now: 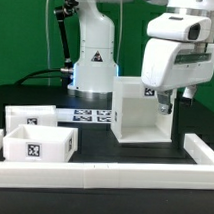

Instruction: Assemble drawer

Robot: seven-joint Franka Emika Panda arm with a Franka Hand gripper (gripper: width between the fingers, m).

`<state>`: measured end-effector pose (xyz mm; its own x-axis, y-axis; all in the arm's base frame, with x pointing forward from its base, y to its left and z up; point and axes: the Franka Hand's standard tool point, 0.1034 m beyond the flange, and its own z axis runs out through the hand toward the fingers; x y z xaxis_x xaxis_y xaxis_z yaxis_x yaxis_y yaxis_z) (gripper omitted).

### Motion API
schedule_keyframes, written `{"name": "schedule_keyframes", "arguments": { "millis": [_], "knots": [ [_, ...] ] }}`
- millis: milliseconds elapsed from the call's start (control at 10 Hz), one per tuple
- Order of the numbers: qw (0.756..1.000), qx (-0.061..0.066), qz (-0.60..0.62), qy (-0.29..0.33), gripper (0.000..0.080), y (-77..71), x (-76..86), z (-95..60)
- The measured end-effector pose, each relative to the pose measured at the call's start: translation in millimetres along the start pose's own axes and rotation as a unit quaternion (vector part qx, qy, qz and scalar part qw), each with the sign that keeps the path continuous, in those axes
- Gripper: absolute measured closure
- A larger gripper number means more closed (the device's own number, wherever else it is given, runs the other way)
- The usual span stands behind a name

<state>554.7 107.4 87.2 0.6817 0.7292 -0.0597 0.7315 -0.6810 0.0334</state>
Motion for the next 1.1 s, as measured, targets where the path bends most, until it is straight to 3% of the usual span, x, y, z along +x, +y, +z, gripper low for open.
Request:
{"name": "schedule_keyframes", "arguments": {
  "millis": [500, 800, 1100],
  "knots": [
    [1.0, 0.0, 0.001, 0.0, 0.015, -0.6, 0.2, 0.1],
    [0.996, -0.002, 0.089, 0.0, 0.015, -13.7, -13.3, -9.0],
    [0.986, 0.0, 0.17, 0.0, 0.015, -15.1, -13.4, -8.8]
  ]
}}
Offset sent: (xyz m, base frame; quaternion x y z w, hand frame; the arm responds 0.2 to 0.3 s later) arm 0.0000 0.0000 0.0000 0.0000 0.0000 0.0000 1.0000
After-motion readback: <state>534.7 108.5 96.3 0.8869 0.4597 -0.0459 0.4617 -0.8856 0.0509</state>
